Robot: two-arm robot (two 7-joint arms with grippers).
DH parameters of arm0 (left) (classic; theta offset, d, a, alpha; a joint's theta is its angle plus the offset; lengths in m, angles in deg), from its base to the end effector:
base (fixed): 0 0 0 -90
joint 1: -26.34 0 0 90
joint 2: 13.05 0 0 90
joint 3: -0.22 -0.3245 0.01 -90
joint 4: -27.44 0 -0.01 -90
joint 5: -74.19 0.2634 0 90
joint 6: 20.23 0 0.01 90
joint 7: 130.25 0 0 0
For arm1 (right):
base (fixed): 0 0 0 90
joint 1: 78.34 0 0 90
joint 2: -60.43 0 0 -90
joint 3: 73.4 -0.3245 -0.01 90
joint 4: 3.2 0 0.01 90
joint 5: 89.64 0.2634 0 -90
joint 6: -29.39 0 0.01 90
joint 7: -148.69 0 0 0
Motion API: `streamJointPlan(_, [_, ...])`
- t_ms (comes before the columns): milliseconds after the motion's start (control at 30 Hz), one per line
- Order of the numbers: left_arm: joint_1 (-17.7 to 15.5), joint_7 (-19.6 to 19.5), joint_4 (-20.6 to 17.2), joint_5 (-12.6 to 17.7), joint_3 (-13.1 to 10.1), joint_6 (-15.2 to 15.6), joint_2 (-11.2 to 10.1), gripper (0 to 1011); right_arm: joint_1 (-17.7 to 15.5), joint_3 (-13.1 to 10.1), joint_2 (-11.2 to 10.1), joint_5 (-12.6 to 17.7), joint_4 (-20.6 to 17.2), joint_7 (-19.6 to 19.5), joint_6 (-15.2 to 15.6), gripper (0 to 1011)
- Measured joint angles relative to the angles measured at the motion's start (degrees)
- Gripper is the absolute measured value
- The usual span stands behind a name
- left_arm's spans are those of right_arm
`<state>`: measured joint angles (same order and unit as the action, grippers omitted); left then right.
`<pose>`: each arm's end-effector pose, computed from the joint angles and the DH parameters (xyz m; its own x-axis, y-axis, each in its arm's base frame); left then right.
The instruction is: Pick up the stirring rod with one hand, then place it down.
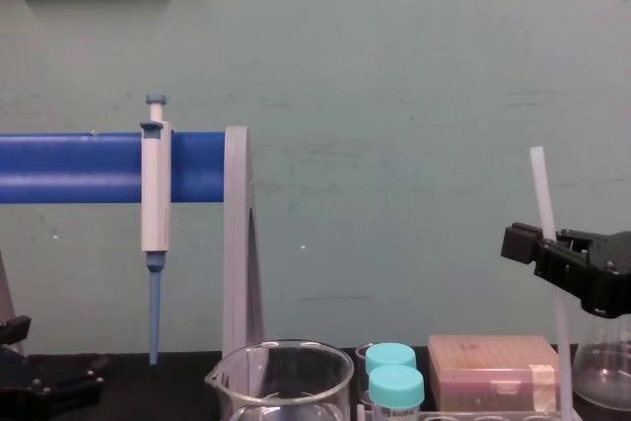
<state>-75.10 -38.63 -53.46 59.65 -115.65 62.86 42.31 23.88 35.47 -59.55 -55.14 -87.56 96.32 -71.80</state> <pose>0.3208 0.1142 -0.3214 0.2924 0.8802 0.3738 -0.9552 0.2875 0.0701 0.3357 -0.1019 -0.2920 0.7689 -0.6366 0.0602 0.6239 0.7675 0.1473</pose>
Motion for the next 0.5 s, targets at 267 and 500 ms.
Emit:
streamJointPlan(267, [0.0,0.0,0.0,0.0,0.0,0.0,0.0,1000,1.33,0.46,1.03,-1.34,2.38,0.24,-2.53,69])
streamJointPlan(500, [0.0,0.0,0.0,0.0,0.0,0.0,0.0,1000,2.04,1.01,1.97,-2.25,4.73,0.52,-3.09,69])
